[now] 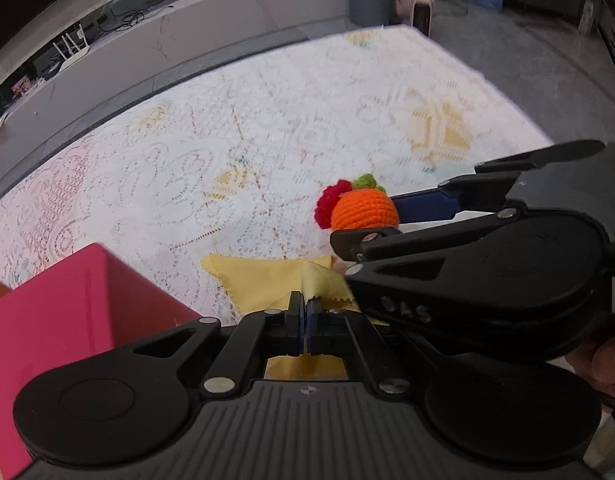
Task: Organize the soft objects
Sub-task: 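Carry the yellow cloth with the left tool while the right tool carries the knitted ball over the orange box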
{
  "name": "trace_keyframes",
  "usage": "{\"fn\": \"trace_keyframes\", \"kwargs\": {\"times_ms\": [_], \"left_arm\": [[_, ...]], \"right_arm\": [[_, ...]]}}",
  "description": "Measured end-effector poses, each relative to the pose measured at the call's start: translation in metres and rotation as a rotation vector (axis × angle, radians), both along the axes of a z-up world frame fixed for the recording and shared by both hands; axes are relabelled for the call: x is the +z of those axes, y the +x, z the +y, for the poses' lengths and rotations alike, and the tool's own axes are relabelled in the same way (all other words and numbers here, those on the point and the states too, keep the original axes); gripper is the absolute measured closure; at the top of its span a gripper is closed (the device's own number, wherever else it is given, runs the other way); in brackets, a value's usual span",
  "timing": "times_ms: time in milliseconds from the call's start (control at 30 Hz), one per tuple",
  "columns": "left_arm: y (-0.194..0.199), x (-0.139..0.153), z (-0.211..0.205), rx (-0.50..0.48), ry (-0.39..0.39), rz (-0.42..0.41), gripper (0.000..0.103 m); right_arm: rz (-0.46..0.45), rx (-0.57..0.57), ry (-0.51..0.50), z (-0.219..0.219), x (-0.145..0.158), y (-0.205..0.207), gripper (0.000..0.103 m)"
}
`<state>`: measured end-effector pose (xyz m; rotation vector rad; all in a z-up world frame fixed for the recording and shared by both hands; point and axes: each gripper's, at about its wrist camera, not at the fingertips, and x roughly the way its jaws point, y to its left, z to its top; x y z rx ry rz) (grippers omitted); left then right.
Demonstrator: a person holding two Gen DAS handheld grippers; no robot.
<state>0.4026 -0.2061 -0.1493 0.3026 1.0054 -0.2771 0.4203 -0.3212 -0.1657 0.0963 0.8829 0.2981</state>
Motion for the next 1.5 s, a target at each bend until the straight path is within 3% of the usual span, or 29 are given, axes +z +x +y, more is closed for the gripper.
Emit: {"fn": "trace_keyframes", "kwargs": {"times_ms": [267,500,767,1033,1267,1500], "left_arm": [[-0.043,0.04,0.015,0.01,-0.133,-0.051,0.102],[-0.081,0.082,0.039,0.008,-0.192,-0.133,0.102],[-0.117,0.124,0.097,0.059,-0.229,-0.23,0.102],[-0.113,0.138,0.187,0.224,-0.17,-0.299,0.102],[-0.096,0.118,0.253,0.351,-0.102,-0.261,0.102],[-0.104,0.1,0.311,0.438,-0.025,-0.225,0.102]], "right_arm": [[-0.048,-0.043,-0.072,-0.007,0.037,-0.039,0.063],[-0.083,-0.082,-0.069,-0.006,0.069,-0.085,0.063],[-0.145,-0.003,-0.054,0.033,0.112,-0.127,0.063],[-0.207,0.13,-0.064,0.104,0.145,-0.143,0.063],[-0.219,0.216,-0.081,0.163,0.154,-0.14,0.063],[-0.21,0.309,-0.095,0.222,0.155,-0.131,0.063]]}}
